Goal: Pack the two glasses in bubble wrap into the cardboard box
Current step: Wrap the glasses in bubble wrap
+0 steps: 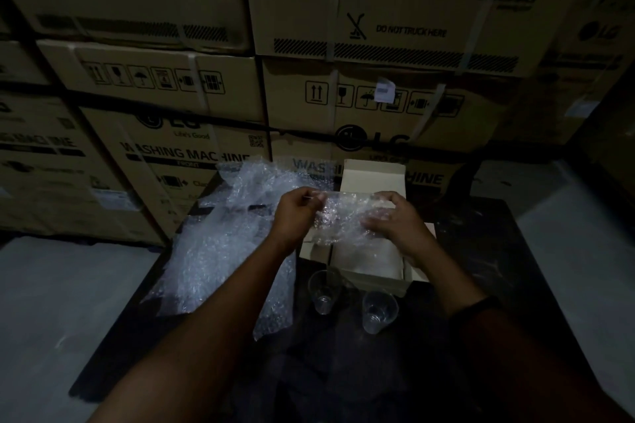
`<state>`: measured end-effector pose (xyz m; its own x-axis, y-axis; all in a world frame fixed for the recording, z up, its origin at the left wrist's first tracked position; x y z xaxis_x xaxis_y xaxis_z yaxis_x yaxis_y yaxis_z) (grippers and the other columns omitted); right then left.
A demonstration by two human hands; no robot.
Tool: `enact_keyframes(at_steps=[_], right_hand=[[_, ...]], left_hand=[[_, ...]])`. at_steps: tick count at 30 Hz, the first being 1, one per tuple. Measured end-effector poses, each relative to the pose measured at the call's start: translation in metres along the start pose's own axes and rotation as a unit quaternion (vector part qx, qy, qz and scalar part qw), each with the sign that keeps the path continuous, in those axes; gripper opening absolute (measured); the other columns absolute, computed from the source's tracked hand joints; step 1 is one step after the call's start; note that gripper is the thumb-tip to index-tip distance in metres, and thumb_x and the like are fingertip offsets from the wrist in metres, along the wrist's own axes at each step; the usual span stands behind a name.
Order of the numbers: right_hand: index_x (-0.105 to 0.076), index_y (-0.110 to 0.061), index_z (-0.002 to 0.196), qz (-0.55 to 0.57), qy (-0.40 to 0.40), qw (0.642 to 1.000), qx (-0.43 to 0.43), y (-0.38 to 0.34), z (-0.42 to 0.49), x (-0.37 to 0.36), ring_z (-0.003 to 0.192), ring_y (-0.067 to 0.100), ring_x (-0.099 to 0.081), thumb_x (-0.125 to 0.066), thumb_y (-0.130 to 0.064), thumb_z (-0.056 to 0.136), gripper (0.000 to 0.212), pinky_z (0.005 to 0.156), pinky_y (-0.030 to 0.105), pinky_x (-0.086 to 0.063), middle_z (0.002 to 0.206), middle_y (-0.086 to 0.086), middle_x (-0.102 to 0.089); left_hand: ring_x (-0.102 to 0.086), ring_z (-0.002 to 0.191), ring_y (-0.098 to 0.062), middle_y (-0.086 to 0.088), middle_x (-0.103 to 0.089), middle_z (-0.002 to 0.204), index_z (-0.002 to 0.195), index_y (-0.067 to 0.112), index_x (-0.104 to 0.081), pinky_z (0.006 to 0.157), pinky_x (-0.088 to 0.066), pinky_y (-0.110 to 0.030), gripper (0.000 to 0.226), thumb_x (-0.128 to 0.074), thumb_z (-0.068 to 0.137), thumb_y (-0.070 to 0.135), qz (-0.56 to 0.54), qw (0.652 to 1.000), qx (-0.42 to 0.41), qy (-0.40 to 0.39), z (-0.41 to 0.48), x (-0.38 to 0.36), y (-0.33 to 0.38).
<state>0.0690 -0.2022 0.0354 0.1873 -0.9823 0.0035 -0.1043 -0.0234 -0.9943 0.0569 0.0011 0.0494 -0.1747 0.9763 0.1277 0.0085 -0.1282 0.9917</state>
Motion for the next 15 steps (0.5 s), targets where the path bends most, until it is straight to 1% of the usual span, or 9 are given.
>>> enact_keyframes(at_steps=[2, 4, 6, 9, 10, 11, 12, 13, 15], right_hand=[[-0.057, -0.011, 0.106, -0.018, 0.018, 1.000, 0.004, -0.001, 0.000, 0.001, 0.078, 0.019, -0.066, -0.073, 0.004, 0.076, 0.038, 0.066, 0.032, -0.058, 0.091, 0.010, -0.067], [-0.059, -0.012, 0.101, 0.007, 0.023, 1.000, 0.000, -0.002, 0.000, 0.002, 0.073, 0.020, -0.066, -0.072, 0.005, 0.077, 0.032, 0.057, 0.029, -0.058, 0.087, 0.012, -0.067], [-0.061, -0.012, 0.096, 0.020, 0.008, 1.000, -0.010, 0.000, 0.002, 0.003, 0.070, 0.023, -0.066, -0.069, 0.008, 0.078, 0.028, 0.052, 0.029, -0.055, 0.089, 0.016, -0.067], [-0.063, -0.005, 0.088, 0.026, -0.014, 0.999, -0.017, 0.001, 0.003, 0.001, 0.067, 0.022, -0.066, -0.056, 0.016, 0.083, 0.023, 0.052, 0.028, -0.055, 0.088, 0.017, -0.066], [-0.063, -0.002, 0.084, 0.030, -0.016, 0.999, -0.019, 0.001, 0.004, 0.001, 0.066, 0.021, -0.066, -0.053, 0.018, 0.083, 0.023, 0.053, 0.027, -0.055, 0.087, 0.014, -0.066], [-0.064, 0.000, 0.080, 0.034, -0.015, 0.999, -0.021, 0.002, 0.005, 0.001, 0.067, 0.020, -0.066, -0.052, 0.020, 0.083, 0.023, 0.055, 0.027, -0.056, 0.087, 0.012, -0.067], [-0.064, 0.001, 0.077, 0.038, -0.012, 0.999, -0.022, 0.002, 0.006, 0.002, 0.069, 0.020, -0.067, -0.052, 0.021, 0.082, 0.025, 0.058, 0.027, -0.057, 0.087, 0.010, -0.068], [-0.065, 0.001, 0.075, 0.036, -0.007, 0.999, -0.017, 0.003, 0.007, 0.003, 0.071, 0.020, -0.068, -0.052, 0.022, 0.081, 0.026, 0.060, 0.027, -0.058, 0.088, 0.009, -0.069], [-0.068, 0.000, 0.073, 0.023, -0.004, 1.000, 0.001, 0.004, 0.011, 0.007, 0.077, 0.021, -0.068, -0.056, 0.022, 0.079, 0.026, 0.065, 0.027, -0.059, 0.088, 0.007, -0.071]], left_hand=[[-0.065, 0.070, -0.021, -0.007, -0.068, 0.082, 0.096, 0.010, -0.065, 0.065, -0.056, -0.037, 0.007, -0.062, 0.090, 0.007, -0.061, 0.996, 0.032, -0.059, -0.004, -0.005, -0.002], [-0.065, 0.071, -0.020, -0.006, -0.068, 0.084, 0.102, 0.010, -0.064, 0.060, -0.055, -0.029, 0.020, -0.064, 0.086, 0.000, -0.066, 0.992, 0.038, -0.101, -0.007, -0.006, -0.002], [-0.061, 0.069, -0.019, -0.008, -0.066, 0.082, 0.098, 0.005, -0.066, 0.055, -0.049, -0.023, 0.017, -0.062, 0.085, -0.005, -0.042, 0.994, 0.026, -0.098, -0.006, -0.002, -0.001], [-0.063, 0.061, -0.016, -0.012, -0.064, 0.077, 0.087, -0.001, -0.066, 0.050, -0.049, -0.020, 0.015, -0.056, 0.085, -0.012, -0.053, 0.995, 0.045, -0.077, -0.004, 0.000, -0.002], [-0.064, 0.061, -0.016, -0.013, -0.064, 0.078, 0.084, -0.002, -0.065, 0.051, -0.052, -0.022, 0.019, -0.051, 0.086, -0.014, -0.063, 0.994, 0.053, -0.078, -0.004, 0.000, -0.003], [-0.066, 0.068, -0.020, -0.014, -0.065, 0.082, 0.081, -0.001, -0.066, 0.056, -0.056, -0.027, 0.025, -0.046, 0.085, -0.017, -0.083, 0.991, 0.062, -0.086, -0.003, -0.002, -0.005], [-0.066, 0.076, -0.025, -0.015, -0.066, 0.087, 0.080, -0.001, -0.066, 0.066, -0.059, -0.034, 0.030, -0.040, 0.085, -0.017, -0.117, 0.985, 0.076, -0.101, -0.003, -0.004, -0.008], [-0.064, 0.083, -0.030, -0.016, -0.066, 0.092, 0.081, -0.002, -0.066, 0.074, -0.058, -0.039, 0.032, -0.036, 0.084, -0.014, -0.159, 0.976, 0.094, -0.118, -0.003, -0.006, -0.011], [-0.063, 0.086, -0.030, -0.016, -0.066, 0.095, 0.086, -0.002, -0.065, 0.077, -0.056, -0.041, 0.027, -0.037, 0.086, -0.004, -0.229, 0.954, 0.127, -0.145, -0.004, -0.010, -0.015]])
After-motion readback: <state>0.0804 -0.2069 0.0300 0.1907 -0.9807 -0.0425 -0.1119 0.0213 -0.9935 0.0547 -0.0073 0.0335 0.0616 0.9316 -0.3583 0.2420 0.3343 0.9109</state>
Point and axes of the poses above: each hand's wrist, its own z-axis towards the middle knuckle, its own x-axis out of the back of the hand, y = z × x, the point moved 7 cm from there along z, towards the middle knuckle
